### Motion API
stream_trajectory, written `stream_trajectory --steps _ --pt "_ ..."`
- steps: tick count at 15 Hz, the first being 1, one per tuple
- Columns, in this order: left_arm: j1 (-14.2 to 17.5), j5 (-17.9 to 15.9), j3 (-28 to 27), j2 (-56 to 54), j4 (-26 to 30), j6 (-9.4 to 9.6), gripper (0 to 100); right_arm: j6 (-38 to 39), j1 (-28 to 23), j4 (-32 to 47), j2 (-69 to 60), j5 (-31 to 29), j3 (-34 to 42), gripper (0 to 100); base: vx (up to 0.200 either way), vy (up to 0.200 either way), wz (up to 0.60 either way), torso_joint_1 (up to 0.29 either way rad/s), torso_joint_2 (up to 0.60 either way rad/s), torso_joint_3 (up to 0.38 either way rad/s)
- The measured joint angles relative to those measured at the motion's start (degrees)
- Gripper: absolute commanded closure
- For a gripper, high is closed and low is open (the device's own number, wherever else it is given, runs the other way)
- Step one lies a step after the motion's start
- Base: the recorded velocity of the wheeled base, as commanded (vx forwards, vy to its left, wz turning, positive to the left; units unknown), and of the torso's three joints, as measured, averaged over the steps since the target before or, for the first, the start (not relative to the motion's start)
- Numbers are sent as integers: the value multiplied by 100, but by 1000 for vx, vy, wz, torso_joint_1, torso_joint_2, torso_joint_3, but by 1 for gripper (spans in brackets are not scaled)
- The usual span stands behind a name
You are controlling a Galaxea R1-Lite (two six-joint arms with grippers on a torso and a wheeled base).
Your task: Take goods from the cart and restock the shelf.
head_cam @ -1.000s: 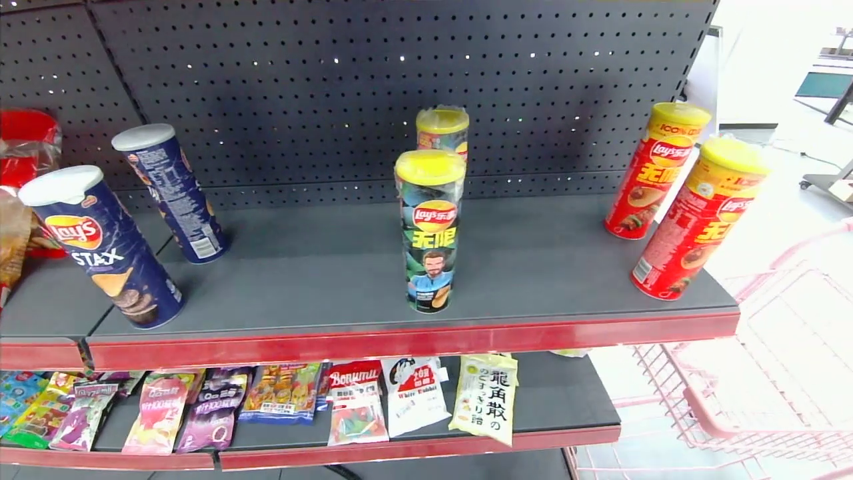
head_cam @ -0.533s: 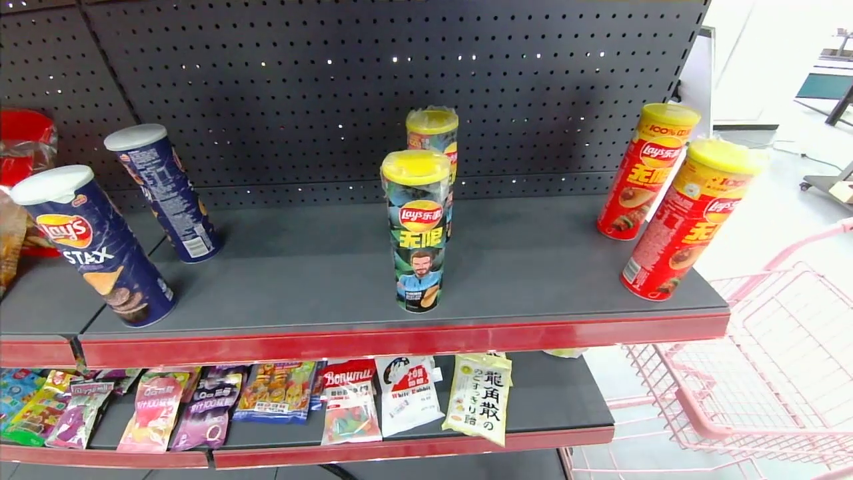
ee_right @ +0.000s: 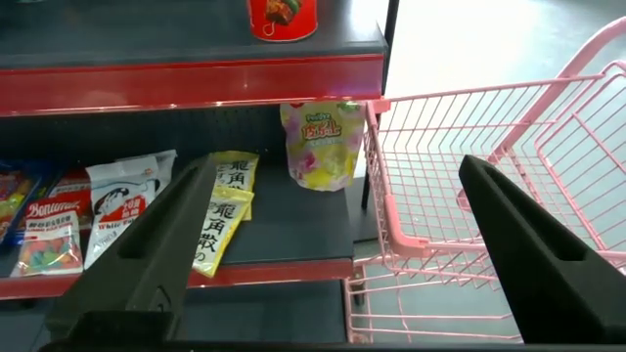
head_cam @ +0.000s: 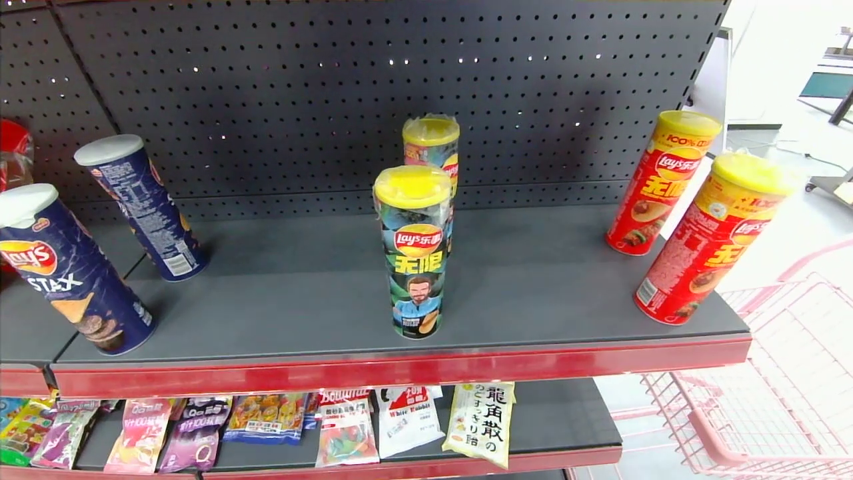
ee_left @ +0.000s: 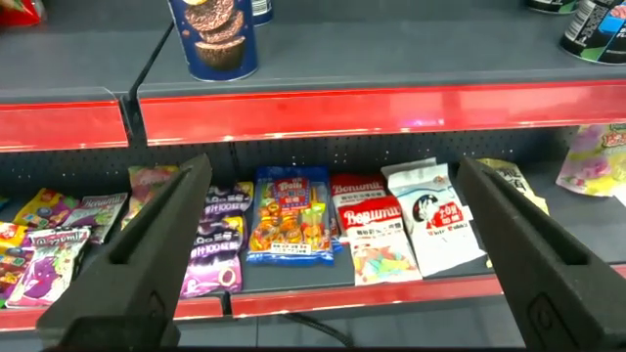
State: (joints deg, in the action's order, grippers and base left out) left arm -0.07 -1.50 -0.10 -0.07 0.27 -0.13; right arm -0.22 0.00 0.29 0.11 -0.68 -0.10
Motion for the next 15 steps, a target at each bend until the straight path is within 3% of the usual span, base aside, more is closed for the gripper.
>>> stream_trajectory --steps 15 --pt "-2 0 0 0 0 -2 0 -5 2 0 -1 22 0 0 0 0 0 0 0 0"
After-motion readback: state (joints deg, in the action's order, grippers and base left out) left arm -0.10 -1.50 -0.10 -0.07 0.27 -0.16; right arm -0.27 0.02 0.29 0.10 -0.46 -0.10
